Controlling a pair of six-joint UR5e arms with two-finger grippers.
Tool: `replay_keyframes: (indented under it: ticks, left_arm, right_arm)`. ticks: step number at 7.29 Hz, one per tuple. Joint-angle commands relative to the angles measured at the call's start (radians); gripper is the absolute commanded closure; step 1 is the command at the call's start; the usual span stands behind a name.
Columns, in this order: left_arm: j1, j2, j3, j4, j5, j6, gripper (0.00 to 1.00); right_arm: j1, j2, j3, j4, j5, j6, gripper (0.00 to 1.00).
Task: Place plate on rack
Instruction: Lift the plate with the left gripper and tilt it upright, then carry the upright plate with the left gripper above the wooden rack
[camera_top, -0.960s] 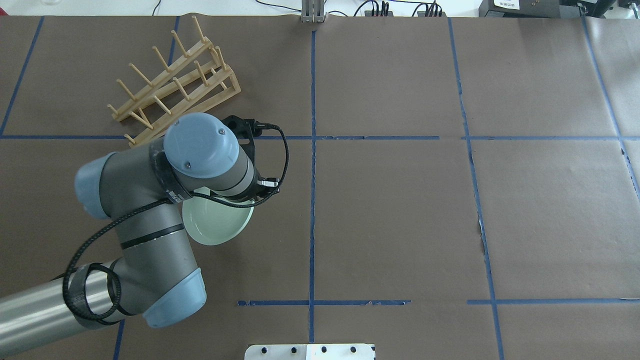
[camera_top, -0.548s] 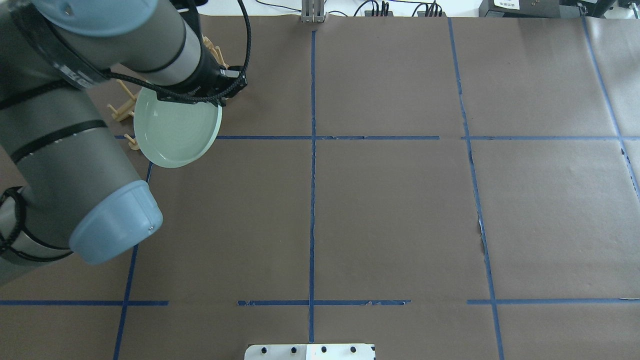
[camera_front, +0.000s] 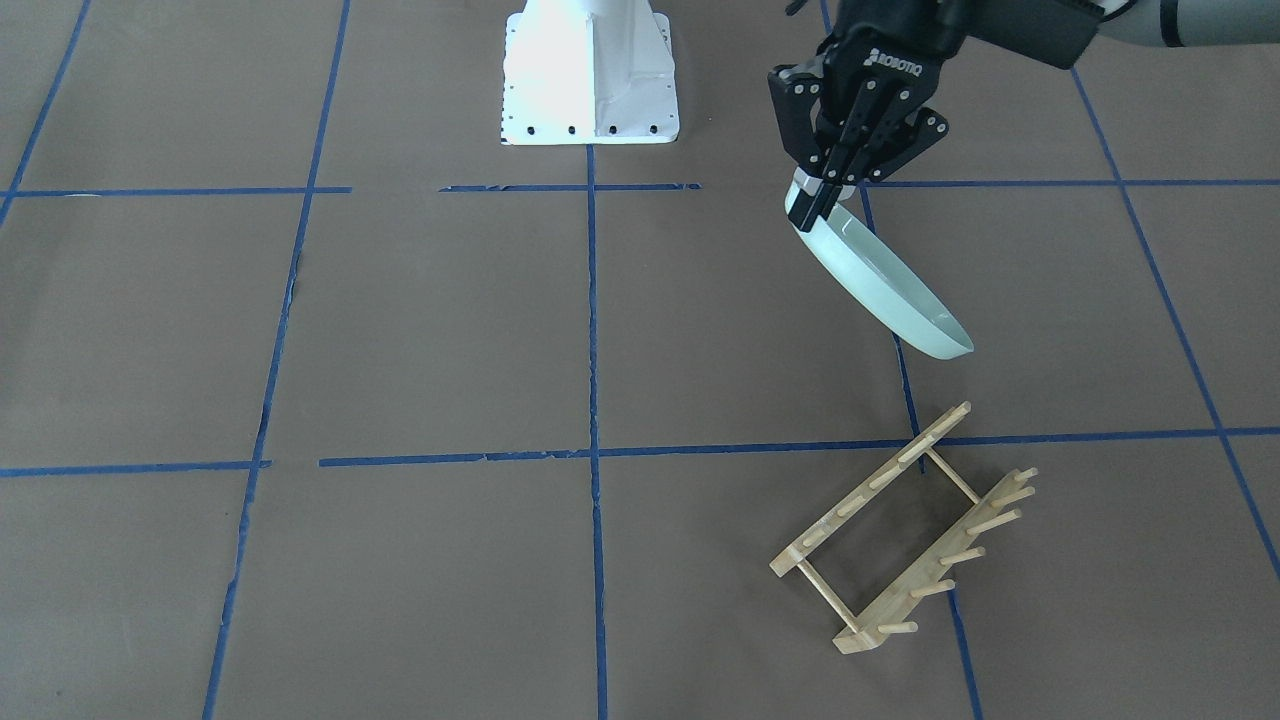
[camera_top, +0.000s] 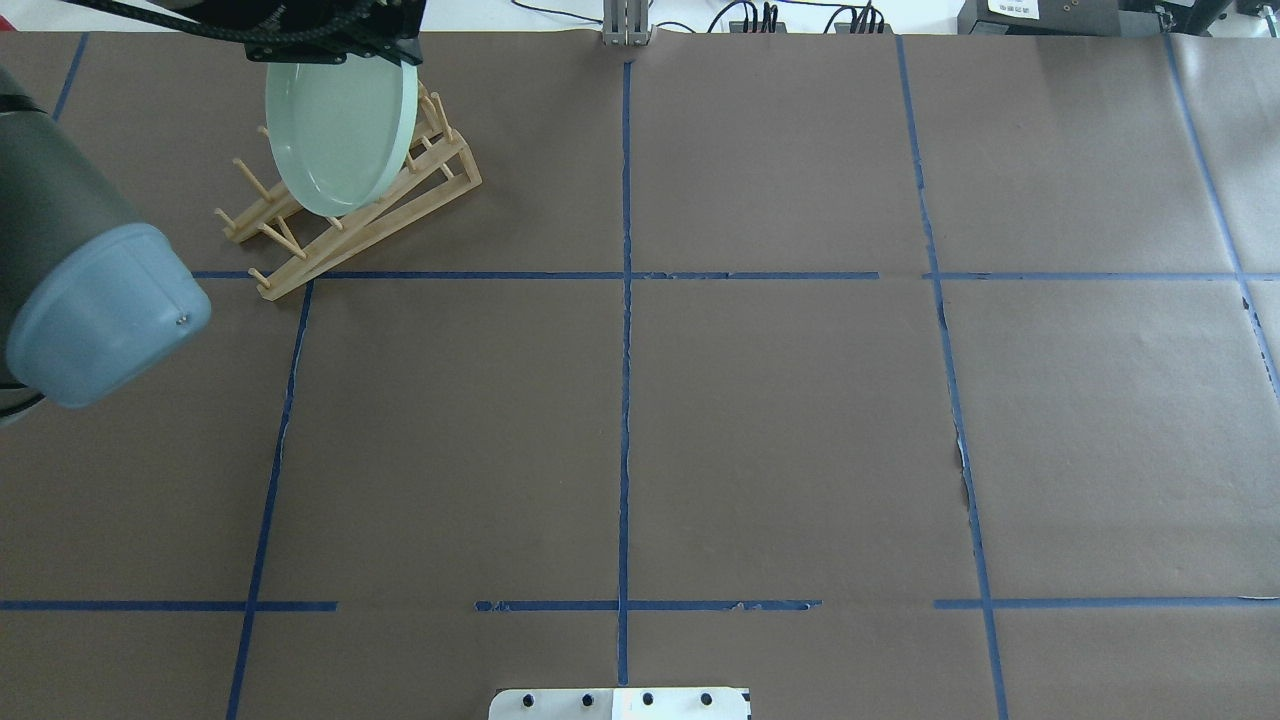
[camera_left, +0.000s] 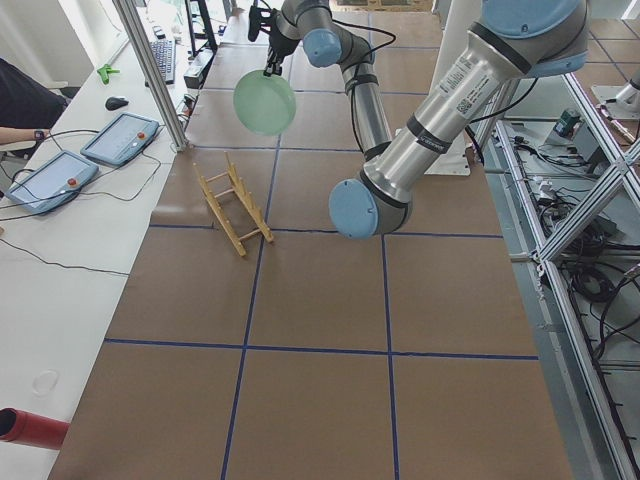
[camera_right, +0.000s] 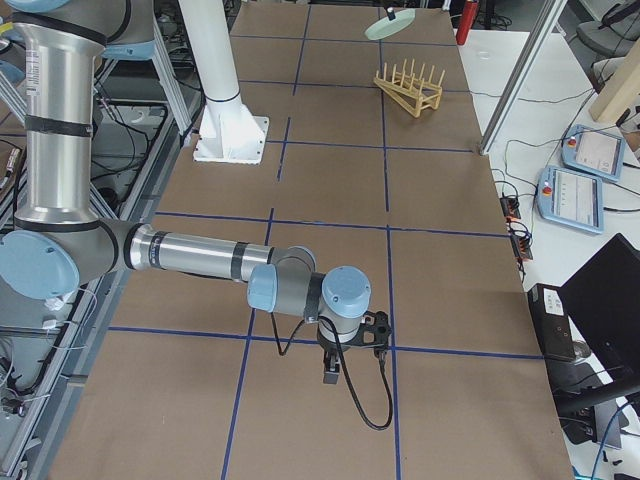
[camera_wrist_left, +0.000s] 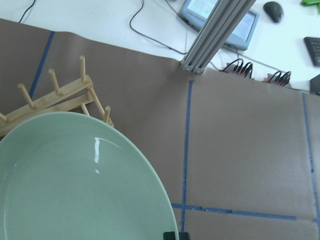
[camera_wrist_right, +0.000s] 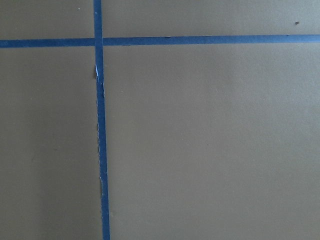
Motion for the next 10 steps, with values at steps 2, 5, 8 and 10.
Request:
replay_keyframes:
  ticks: [2, 5, 8, 10]
  left_arm:
    - [-0.091, 0.154, 0.119, -0.583, -0.051, -0.246, 1.0]
    - [-0.101, 0.159, 0.303, -0.957, -0.039, -0.433, 1.0]
    - [-0.106, 0.159, 0.518, -1.293, 0.049, -0.532, 1.0]
    - [-0.103, 0.154, 0.592, -1.352, 0.095, -0.544, 1.0]
  right_arm:
    - [-0.001, 0.0, -0.002, 0.0, 0.0, -0.001, 0.0]
    - [0.001, 0.0, 0.0, 0.0, 0.0, -0.001, 0.0]
    - [0.001, 0.0, 0.0, 0.0, 0.0, -0.001, 0.0]
    - [0.001, 0.0, 0.0, 0.0, 0.0, -0.001, 0.0]
